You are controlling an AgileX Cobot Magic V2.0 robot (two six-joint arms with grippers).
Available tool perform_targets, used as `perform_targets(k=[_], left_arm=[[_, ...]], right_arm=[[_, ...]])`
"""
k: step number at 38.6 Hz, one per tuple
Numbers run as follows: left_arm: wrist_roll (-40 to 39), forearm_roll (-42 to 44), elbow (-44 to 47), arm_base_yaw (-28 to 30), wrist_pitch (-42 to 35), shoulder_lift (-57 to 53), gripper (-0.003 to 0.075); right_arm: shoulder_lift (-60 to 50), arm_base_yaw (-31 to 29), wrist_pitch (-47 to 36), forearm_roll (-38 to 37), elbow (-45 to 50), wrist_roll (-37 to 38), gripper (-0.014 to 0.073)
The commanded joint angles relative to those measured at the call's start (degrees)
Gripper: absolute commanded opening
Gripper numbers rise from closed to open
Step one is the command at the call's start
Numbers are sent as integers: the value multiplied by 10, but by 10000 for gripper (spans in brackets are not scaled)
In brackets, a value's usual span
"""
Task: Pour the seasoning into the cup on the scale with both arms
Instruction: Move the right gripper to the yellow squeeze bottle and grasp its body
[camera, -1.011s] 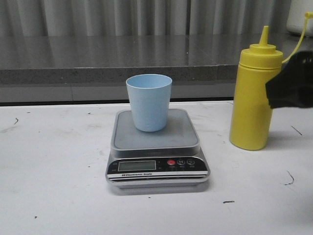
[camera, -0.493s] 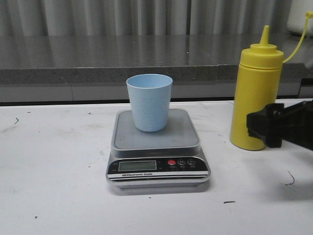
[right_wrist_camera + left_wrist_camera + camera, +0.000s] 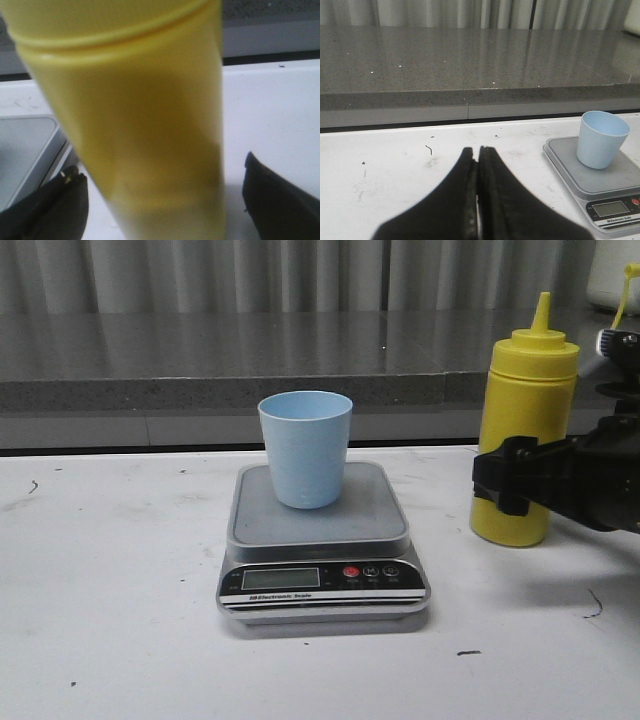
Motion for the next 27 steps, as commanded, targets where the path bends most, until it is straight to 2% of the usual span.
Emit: perform_targets(k=[1,16,18,22,23,27], left_arm=[[-4,-9,-14,1,-45,6,-20],[-4,-9,-10,1,-45,6,-20],[-4,-9,-10,1,-45,6,-20],[-4,-9,-10,1,-45,6,-20],[-4,-9,-10,1,-45,6,-20],[-4,-9,-10,1,-45,6,-20]], right_arm=[[-4,0,-76,3,-29,1,641],[34,0,-82,3,-75,1,622],[34,0,-85,3,-75,1,576],[34,0,-86,3,-75,1,391],[34,0,-86,3,-75,1,320],[33,0,-86,3,-75,1,187]])
